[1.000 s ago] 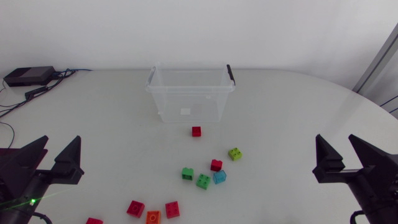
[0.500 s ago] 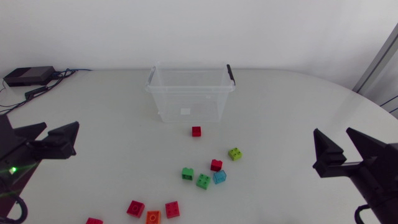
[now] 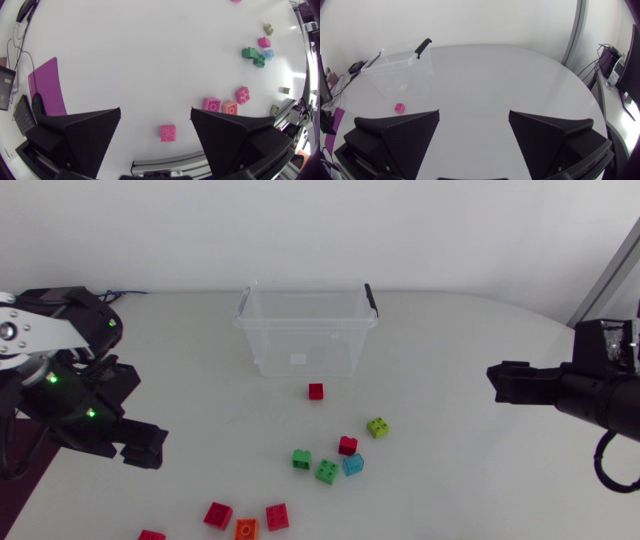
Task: Pick up the duplo bricks and place them in the container
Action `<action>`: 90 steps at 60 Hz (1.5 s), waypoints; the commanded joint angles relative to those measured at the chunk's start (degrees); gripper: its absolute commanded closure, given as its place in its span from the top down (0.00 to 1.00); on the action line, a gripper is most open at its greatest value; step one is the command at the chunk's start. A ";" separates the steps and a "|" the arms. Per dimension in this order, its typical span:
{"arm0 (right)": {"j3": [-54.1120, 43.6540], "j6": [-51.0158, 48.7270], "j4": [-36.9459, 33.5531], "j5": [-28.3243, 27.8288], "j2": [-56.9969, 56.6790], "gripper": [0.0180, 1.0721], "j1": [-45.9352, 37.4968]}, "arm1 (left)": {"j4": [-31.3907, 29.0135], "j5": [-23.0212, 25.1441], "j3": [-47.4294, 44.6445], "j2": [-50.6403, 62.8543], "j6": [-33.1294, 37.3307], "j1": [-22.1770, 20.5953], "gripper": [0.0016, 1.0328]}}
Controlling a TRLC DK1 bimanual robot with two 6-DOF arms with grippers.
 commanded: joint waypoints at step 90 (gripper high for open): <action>1.69 5.73 7.99 -0.78 14.81 0.95 3.01 | 2.88 7.89 -8.35 26.49 0.81 2.25 0.17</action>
